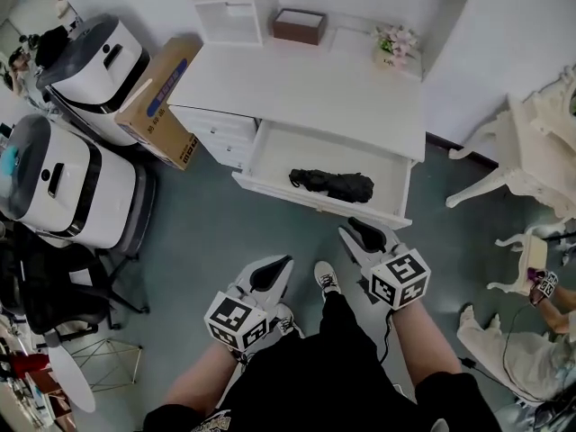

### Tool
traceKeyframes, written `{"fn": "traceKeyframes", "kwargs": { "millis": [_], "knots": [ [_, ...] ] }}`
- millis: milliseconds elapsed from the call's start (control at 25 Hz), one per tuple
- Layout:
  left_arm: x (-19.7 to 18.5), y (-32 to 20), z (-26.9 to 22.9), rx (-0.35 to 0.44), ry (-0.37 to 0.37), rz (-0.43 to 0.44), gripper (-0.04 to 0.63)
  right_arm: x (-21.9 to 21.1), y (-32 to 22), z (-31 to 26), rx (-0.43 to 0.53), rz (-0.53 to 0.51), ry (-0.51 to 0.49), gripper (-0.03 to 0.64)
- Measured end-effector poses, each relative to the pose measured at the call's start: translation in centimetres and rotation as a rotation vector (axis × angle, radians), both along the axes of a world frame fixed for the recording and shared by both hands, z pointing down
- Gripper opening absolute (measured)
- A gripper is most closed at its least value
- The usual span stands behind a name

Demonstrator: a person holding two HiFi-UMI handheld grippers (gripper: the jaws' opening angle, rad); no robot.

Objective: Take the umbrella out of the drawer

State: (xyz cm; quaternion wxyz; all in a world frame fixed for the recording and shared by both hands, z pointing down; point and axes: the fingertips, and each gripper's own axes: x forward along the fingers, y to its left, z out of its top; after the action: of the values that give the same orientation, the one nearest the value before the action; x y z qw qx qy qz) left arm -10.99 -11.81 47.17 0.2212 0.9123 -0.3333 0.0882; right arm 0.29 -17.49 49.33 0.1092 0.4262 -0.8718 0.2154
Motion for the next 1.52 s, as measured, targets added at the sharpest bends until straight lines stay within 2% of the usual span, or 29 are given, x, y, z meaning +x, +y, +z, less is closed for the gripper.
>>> {"fn": "traceKeyframes", "kwargs": {
  "millis": [360,640,1000,1200,1520],
  "knots": [
    [1.9,-3.9,2.9,-0.06,0.003,-0.043,0.0,2.1,-7.4,6.2,-0.103,-0.077,0.092,0.17],
    [3.5,-6.6,4.7,-0.096,0.015,-0.076,0.0,3.4,-12.5,12.9,-0.219,-0.174,0.216,0.199],
    [5.1,-8.4,6.3,-0.129,0.025,-0.093,0.0,3.0,-15.7,20.4,-0.316,-0.337,0.411,0.227],
    [5.9,-9.2,7.3,-0.134,0.019,-0.088,0.0,2.9,-16.7,23.8,-0.33,-0.409,0.536,0.238],
    [7.4,-9.4,7.8,-0.142,0.01,-0.081,0.0,2.6,-17.2,28.5,-0.326,-0.596,0.779,0.273]
  ]
}}
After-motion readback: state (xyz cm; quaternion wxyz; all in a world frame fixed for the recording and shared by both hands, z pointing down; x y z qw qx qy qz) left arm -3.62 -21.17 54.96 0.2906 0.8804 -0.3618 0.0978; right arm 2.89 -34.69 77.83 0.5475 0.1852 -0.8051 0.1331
